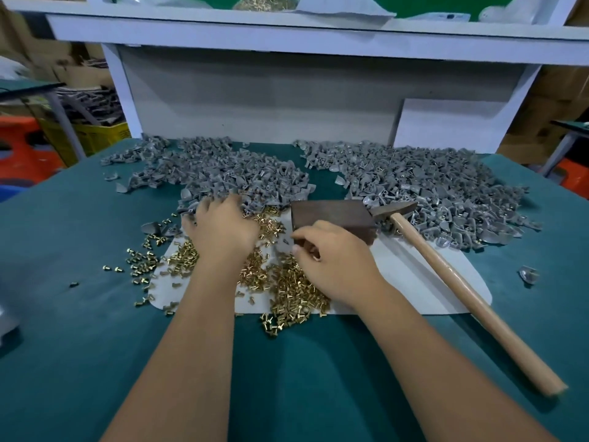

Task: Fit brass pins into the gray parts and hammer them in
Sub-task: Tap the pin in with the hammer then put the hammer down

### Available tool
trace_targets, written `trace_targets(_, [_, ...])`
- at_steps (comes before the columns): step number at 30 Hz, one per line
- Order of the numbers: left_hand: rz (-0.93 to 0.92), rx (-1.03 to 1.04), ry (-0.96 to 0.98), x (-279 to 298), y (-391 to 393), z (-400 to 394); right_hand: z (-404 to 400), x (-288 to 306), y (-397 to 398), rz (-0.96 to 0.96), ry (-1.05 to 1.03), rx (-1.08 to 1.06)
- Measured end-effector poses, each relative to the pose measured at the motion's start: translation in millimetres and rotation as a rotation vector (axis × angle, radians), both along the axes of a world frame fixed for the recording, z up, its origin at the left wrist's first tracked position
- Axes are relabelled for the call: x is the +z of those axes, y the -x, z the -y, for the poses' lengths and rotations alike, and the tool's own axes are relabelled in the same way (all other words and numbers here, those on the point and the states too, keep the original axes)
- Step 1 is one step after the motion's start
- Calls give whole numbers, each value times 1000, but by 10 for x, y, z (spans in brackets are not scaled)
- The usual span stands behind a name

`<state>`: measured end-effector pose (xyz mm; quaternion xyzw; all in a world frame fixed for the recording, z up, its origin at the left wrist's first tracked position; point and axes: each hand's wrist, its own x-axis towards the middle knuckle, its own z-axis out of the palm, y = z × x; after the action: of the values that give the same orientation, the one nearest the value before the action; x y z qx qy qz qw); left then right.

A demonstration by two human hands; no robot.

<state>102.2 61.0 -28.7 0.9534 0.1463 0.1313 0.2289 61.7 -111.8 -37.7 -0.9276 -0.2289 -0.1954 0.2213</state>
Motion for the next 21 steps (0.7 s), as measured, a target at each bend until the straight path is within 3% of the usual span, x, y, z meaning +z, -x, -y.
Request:
trace_targets(3, [-66, -54, 46, -42, -5, -52, -20, -2, -11, -99, 74, 70])
trace_targets(9, [78, -71, 221, -51, -13, -56, -80, 14, 15, -147, 197, 117])
trace_targets(14, [173, -108, 378, -92, -68, -88, -172, 0, 37, -138, 116, 134])
trace_targets(21, [300, -112, 413, -74, -52, -62, -214, 17, 55, -152, 62, 161])
